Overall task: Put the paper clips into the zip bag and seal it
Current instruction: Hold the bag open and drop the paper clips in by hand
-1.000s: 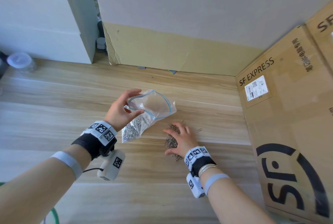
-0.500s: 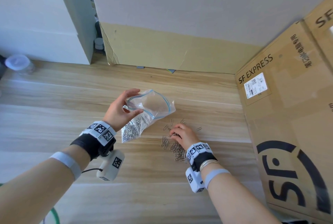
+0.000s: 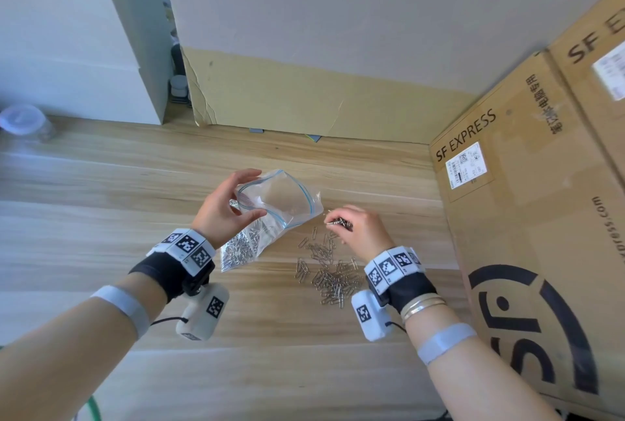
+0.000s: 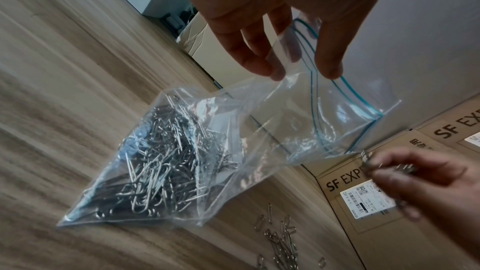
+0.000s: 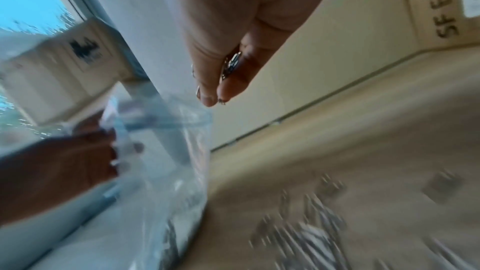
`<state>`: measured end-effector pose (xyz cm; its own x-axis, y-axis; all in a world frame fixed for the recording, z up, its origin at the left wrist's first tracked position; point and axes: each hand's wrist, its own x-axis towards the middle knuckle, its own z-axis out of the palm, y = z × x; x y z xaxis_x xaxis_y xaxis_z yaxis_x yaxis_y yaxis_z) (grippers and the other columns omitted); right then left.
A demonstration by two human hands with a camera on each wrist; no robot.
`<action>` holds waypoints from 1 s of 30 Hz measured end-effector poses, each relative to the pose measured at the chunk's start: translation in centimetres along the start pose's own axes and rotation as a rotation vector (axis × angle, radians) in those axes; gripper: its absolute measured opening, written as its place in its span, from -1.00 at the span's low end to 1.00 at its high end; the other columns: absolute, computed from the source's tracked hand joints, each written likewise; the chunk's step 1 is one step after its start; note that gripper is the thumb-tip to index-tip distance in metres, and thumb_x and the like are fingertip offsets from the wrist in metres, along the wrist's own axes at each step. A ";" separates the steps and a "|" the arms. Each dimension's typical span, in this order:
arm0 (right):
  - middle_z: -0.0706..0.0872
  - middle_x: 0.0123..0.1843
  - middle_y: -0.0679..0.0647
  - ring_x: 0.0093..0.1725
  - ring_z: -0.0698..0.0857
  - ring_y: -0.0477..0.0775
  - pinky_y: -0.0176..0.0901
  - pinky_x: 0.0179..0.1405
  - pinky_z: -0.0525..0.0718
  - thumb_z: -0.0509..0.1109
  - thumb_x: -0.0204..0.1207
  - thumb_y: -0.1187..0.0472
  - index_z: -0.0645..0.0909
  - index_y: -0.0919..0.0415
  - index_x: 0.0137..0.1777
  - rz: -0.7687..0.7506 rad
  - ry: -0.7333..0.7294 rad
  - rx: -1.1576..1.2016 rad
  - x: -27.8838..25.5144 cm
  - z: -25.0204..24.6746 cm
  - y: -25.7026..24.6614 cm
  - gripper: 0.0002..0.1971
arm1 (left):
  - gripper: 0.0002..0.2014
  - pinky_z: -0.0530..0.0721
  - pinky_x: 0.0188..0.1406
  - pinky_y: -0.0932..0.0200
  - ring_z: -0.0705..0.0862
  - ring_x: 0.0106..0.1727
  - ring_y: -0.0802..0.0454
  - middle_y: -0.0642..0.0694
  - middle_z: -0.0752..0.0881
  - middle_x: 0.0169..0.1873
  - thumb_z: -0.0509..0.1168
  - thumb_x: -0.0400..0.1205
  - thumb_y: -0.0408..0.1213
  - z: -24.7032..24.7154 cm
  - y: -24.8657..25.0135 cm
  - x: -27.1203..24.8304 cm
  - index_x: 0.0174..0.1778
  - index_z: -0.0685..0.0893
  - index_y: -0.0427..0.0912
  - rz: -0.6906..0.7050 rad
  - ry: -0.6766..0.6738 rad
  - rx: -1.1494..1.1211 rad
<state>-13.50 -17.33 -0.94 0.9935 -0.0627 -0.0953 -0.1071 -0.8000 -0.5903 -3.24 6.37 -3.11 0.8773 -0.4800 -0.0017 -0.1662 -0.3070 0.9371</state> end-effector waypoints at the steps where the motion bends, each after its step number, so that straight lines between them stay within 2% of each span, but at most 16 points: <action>1: 0.76 -0.04 0.12 -0.35 0.45 -0.51 -0.58 -0.26 0.46 0.43 0.43 0.30 0.72 0.24 -0.08 -0.042 0.037 0.007 0.4 -0.8 -0.7 -0.90 | -0.34 0.68 -0.20 0.20 0.59 -0.09 0.28 0.69 0.49 0.04 0.52 0.37 -0.34 0.0 0.0 0.0 0.12 0.36 0.42 -0.005 -0.012 0.000; 4: 0.74 -0.17 0.05 -0.41 0.43 -0.50 -0.57 -0.30 0.48 0.45 0.40 0.35 0.73 0.25 -0.14 -0.154 0.083 -0.001 2.1 -1.9 -2.7 -0.93 | -0.36 0.66 -0.24 0.26 0.54 -0.05 0.53 0.77 0.42 0.05 0.52 0.37 -0.34 0.1 0.3 0.2 0.12 0.37 0.40 0.006 -0.039 0.006; 6: 0.71 -0.19 0.00 -0.40 0.49 -0.37 -0.52 -0.27 0.50 0.44 0.41 0.34 0.72 0.24 -0.14 -0.203 0.029 -0.035 3.6 -1.3 -4.1 -0.93 | -0.35 0.64 -0.26 0.29 0.51 -0.05 0.57 0.77 0.42 0.06 0.53 0.36 -0.34 0.2 0.4 0.3 0.13 0.38 0.39 0.018 -0.049 0.016; 8: 0.74 -0.16 0.07 -0.29 0.61 -0.11 -0.23 -0.15 0.63 0.43 0.42 0.32 0.72 0.22 -0.14 -0.234 -0.037 -0.077 5.0 -0.2 -5.2 -0.94 | -0.34 0.64 -0.28 0.33 0.51 -0.04 0.57 0.76 0.42 0.07 0.53 0.35 -0.33 0.3 0.4 0.3 0.14 0.38 0.39 0.031 -0.058 0.022; 9: 0.75 -0.13 0.11 -0.25 0.62 -0.04 -0.10 -0.09 0.65 0.43 0.42 0.32 0.71 0.21 -0.14 -0.237 -0.065 -0.085 5.5 0.4 -5.6 -0.94 | -0.34 0.63 -0.28 0.37 0.51 -0.04 0.57 0.75 0.42 0.07 0.53 0.35 -0.33 0.3 0.4 0.3 0.15 0.38 0.38 0.038 -0.062 0.023; 11: 0.75 -0.07 0.13 -0.17 0.63 0.02 0.00 0.01 0.64 0.43 0.42 0.33 0.72 0.22 -0.10 -0.227 -0.119 -0.084 6.1 1.4 -6.1 -0.91 | -0.34 0.60 -0.25 0.46 0.51 -0.04 0.59 0.74 0.42 0.09 0.53 0.35 -0.32 0.3 0.3 0.3 0.16 0.37 0.38 0.052 -0.067 0.025; 14: 0.74 0.10 0.12 0.02 0.69 0.10 -0.03 0.13 0.62 0.44 0.41 0.30 0.70 0.18 0.08 -0.226 -0.183 -0.064 6.2 2.0 -6.5 -0.77 | -0.33 0.57 -0.20 0.53 0.50 -0.03 0.60 0.75 0.40 0.09 0.53 0.35 -0.30 0.1 0.2 0.3 0.17 0.34 0.40 0.058 -0.071 0.036; 17: 0.77 0.08 0.04 -0.07 0.72 -0.03 -0.23 0.05 0.64 0.43 0.44 0.23 0.69 0.11 0.11 -0.190 -0.128 0.010 5.3 0.9 -6.0 -0.76 | -0.35 0.63 -0.24 0.42 0.54 -0.04 0.47 0.62 0.49 0.07 0.52 0.36 -0.32 0.0 0.0 0.4 0.14 0.36 0.40 0.034 -0.061 0.030; 19: 0.78 -0.06 0.02 -0.22 0.71 -0.10 -0.31 -0.09 0.67 0.39 0.47 0.23 0.70 0.17 0.03 -0.107 0.006 0.083 4.4 -0.2 -4.7 -0.84 | -0.36 0.64 -0.23 0.36 0.55 -0.05 0.41 0.50 0.49 0.09 0.52 0.36 -0.33 0.0 -0.1 0.3 0.12 0.37 0.40 0.019 -0.053 0.030; 21: 0.74 -0.17 -0.01 -0.29 0.70 -0.05 -0.24 -0.17 0.71 0.34 0.51 0.25 0.68 0.21 -0.02 0.035 0.120 0.118 3.4 -0.5 -2.5 -0.88 | -0.36 0.65 -0.23 0.30 0.55 -0.05 0.40 0.46 0.47 0.12 0.52 0.37 -0.33 0.1 -0.1 0.3 0.12 0.37 0.40 0.014 -0.049 0.027; 22: 0.72 -0.17 0.00 -0.28 0.68 -0.02 -0.21 -0.16 0.71 0.31 0.53 0.24 0.66 0.21 -0.02 0.122 0.127 0.099 2.9 -0.3 -1.0 -0.88 | -0.36 0.66 -0.22 0.28 0.55 -0.04 0.38 0.45 0.47 0.13 0.52 0.37 -0.33 0.1 -0.2 0.3 0.12 0.36 0.40 0.011 -0.049 0.025; 26: 0.65 0.13 0.09 -0.02 0.61 -0.02 -0.28 0.04 0.55 0.23 0.57 0.22 0.58 0.18 0.09 0.450 -0.034 -0.106 -0.3 2.5 5.3 -0.84 | -0.36 0.66 -0.24 0.28 0.53 -0.03 0.50 0.49 0.50 0.10 0.52 0.37 -0.32 0.2 -0.2 0.2 0.12 0.37 0.41 0.004 -0.054 0.020; 28: 0.58 0.19 0.13 0.07 0.60 0.08 -0.18 0.10 0.52 0.24 0.56 0.29 0.56 0.19 0.09 0.598 0.018 -0.143 -1.9 3.6 7.6 -0.85 | -0.37 0.64 -0.26 0.34 0.52 -0.01 0.53 0.61 0.50 0.07 0.52 0.37 -0.32 0.4 -0.2 0.2 0.12 0.38 0.41 0.006 -0.058 0.015; 30: 0.55 0.19 0.21 0.07 0.58 0.19 -0.09 0.10 0.51 0.22 0.52 0.36 0.53 0.25 0.09 0.686 0.066 -0.175 -3.0 4.5 8.7 -0.83 | -0.38 0.62 -0.28 0.42 0.51 0.01 0.56 0.73 0.44 0.07 0.51 0.38 -0.32 0.5 -0.2 0.1 0.12 0.38 0.40 0.009 -0.067 0.008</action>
<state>-17.58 -21.42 -9.42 0.7048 -0.6184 -0.3477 -0.7073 -0.6505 -0.2767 -3.37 5.94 -3.48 0.8438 -0.5364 -0.0171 -0.1774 -0.3090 0.9344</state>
